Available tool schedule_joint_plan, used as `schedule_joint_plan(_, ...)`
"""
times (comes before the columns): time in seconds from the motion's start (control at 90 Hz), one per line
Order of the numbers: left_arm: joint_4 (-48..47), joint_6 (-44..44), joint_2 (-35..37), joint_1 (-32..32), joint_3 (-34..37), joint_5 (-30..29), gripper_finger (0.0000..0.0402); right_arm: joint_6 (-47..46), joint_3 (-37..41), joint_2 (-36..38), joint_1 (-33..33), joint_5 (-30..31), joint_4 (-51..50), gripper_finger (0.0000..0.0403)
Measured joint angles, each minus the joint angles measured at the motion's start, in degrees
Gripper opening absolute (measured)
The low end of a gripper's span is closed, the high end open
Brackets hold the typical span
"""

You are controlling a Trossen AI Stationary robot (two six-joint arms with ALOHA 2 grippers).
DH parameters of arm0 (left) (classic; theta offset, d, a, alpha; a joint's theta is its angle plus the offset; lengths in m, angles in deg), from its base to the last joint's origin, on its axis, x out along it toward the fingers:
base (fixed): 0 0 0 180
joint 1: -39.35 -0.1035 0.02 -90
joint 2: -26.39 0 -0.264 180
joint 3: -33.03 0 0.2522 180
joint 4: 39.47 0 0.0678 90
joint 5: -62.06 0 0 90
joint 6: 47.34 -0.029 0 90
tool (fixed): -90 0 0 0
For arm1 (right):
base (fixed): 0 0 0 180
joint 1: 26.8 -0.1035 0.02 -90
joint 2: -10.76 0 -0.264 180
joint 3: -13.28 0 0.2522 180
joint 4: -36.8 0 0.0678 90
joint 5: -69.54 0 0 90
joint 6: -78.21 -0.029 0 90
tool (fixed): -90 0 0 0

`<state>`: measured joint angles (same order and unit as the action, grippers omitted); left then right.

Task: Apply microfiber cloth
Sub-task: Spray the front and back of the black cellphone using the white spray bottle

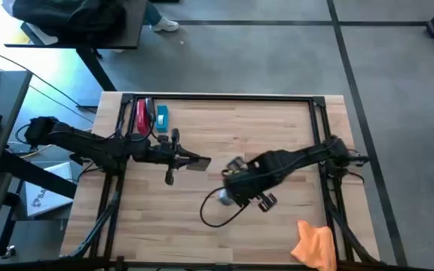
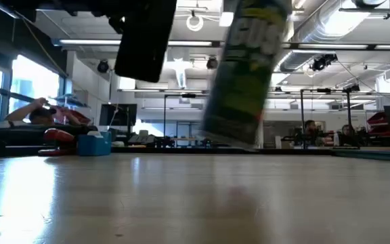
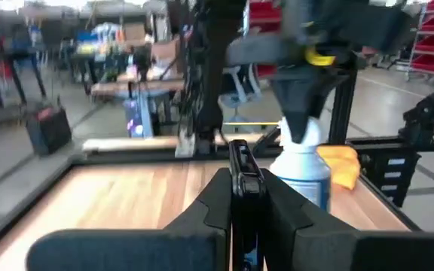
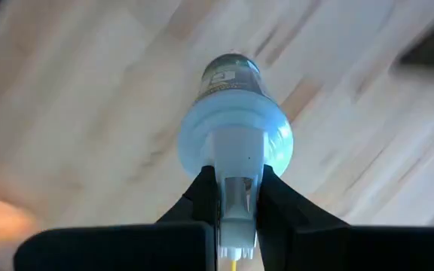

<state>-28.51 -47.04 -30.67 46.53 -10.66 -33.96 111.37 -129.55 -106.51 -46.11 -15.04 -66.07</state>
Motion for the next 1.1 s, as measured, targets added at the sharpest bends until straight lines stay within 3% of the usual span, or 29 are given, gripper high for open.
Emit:
schedule_joint_plan(0.122, -5.51, 3.39, 3.4, -0.91, 0.0, -0.08, 0.0016, 10.92, -3.08, -3.31, 0.66, 5.89, -0.81, 0.0021)
schedule_joint_plan(0.211, -8.69, 4.46, 5.07, -1.29, 0.0, 0.27, 0.0016, 18.89, -3.96, -4.28, 1.02, 6.14, -1.1, 0.0021)
schedule_joint_plan(0.378, -11.25, 6.21, 6.71, -1.3, 0.0, 2.49, 0.0016, 25.15, -4.14, -4.35, 0.92, 6.09, -0.95, 0.0021)
schedule_joint_plan(0.489, -11.25, 8.0, 6.85, -1.27, 0.0, 2.95, 0.0016, 24.62, -4.12, -3.57, 0.16, 5.71, -1.02, 0.0021)
schedule_joint_plan(0.744, -11.2, 11.6, 6.82, -1.17, 0.0, 1.43, 0.0016, 17.74, -2.67, 1.86, -2.76, -2.87, -0.96, 0.0021)
schedule_joint_plan(1.0, -8.44, 16.35, 1.77, -1.12, 0.07, 0.78, 0.0016, 19.68, 7.75, 5.27, -5.94, -2.2, -0.95, 0.0021)
schedule_joint_plan(1.1, -5.2, 17.49, -1.42, -1.12, 0.07, 1.05, 0.0016, 23.68, 11.24, 5.2, -5.97, 1.45, -1.02, 0.0021)
